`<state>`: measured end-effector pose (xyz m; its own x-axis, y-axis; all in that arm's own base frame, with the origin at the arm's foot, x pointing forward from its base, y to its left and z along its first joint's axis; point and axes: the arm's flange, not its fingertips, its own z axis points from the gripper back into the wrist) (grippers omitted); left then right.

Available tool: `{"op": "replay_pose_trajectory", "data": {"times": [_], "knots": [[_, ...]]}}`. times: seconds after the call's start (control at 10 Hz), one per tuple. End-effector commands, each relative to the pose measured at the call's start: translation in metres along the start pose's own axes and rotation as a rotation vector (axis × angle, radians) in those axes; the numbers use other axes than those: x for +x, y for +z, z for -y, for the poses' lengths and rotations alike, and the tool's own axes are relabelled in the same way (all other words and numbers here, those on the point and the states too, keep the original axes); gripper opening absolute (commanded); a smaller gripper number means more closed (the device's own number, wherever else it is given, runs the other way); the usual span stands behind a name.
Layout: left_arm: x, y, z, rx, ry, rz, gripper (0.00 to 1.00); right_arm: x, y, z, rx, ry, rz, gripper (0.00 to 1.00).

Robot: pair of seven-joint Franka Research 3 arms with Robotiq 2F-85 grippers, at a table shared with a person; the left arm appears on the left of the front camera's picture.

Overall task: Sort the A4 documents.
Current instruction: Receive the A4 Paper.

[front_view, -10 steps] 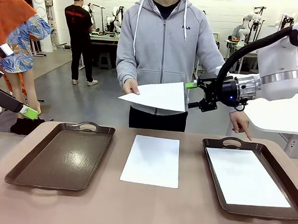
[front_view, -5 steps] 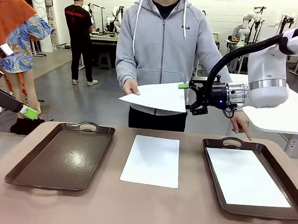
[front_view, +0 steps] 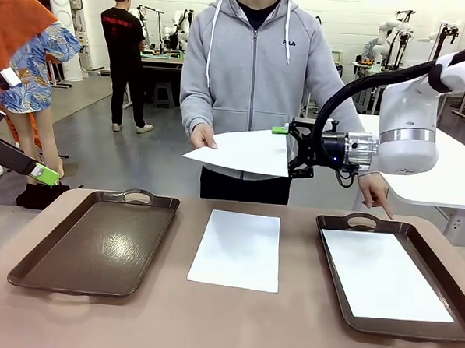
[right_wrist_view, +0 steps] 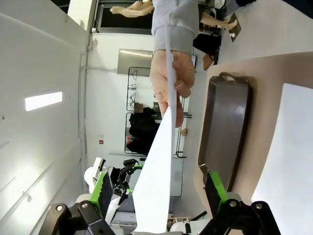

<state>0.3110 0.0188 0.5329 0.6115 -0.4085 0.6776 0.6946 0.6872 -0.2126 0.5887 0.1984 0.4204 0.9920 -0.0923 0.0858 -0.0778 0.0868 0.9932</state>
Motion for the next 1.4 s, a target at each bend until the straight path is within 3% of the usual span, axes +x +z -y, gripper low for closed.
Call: {"op": "replay_pose_trajectory", "data": {"times": [0.0, 0.3, 0.4, 0.5, 0.6, 0.7, 0.8, 0.9, 1.0, 1.1, 1.2, 1.3], "knots": [[-0.0010, 0.0001, -0.0020, -0.016, -0.009, 0.010, 1.00, -0.0057, -0.0084, 0.0020, 0.034, -0.010, -0.013, 1.00], [-0.0010, 0.0001, -0.0020, -0.016, -0.009, 0.010, 1.00, -0.0091, -0.0114, 0.0003, 0.031, 0.010, -0.066, 1.00], [-0.0010, 0.0001, -0.0020, -0.016, -0.009, 0.010, 1.00, -0.0097, -0.0115, 0.0014, 0.026, 0.027, -0.078, 0.85], [-0.0010, 0.0001, -0.0020, -0.016, -0.009, 0.010, 1.00, -0.0079, -0.0089, 0.0027, 0.016, 0.022, -0.077, 0.82], [-0.0010, 0.0001, -0.0020, -0.016, -0.009, 0.010, 1.00, -0.0081, -0.0085, 0.0030, 0.015, 0.021, -0.079, 0.67], [-0.0010, 0.0001, -0.0020, -0.016, -0.009, 0.010, 1.00, -0.0081, -0.0084, 0.0030, 0.014, 0.021, -0.079, 0.64], [-0.0010, 0.0001, -0.0020, -0.016, -0.009, 0.010, 1.00, -0.0076, -0.0076, 0.0039, 0.011, 0.018, -0.079, 0.49], [-0.0010, 0.0001, -0.0020, -0.016, -0.009, 0.010, 1.00, -0.0073, -0.0067, 0.0045, 0.010, 0.015, -0.078, 0.46], [-0.0010, 0.0001, -0.0020, -0.016, -0.009, 0.010, 1.00, -0.0067, -0.0060, 0.0053, 0.008, 0.014, -0.078, 0.31], [-0.0010, 0.0001, -0.0020, -0.016, -0.009, 0.010, 1.00, -0.0067, -0.0055, 0.0055, 0.007, 0.014, -0.080, 0.28], [-0.0010, 0.0001, -0.0020, -0.016, -0.009, 0.010, 1.00, -0.0065, -0.0051, 0.0057, 0.008, 0.013, -0.082, 0.13], [-0.0010, 0.0001, -0.0020, -0.016, -0.009, 0.010, 1.00, -0.0059, -0.0045, 0.0063, 0.007, 0.012, -0.082, 0.11]]}}
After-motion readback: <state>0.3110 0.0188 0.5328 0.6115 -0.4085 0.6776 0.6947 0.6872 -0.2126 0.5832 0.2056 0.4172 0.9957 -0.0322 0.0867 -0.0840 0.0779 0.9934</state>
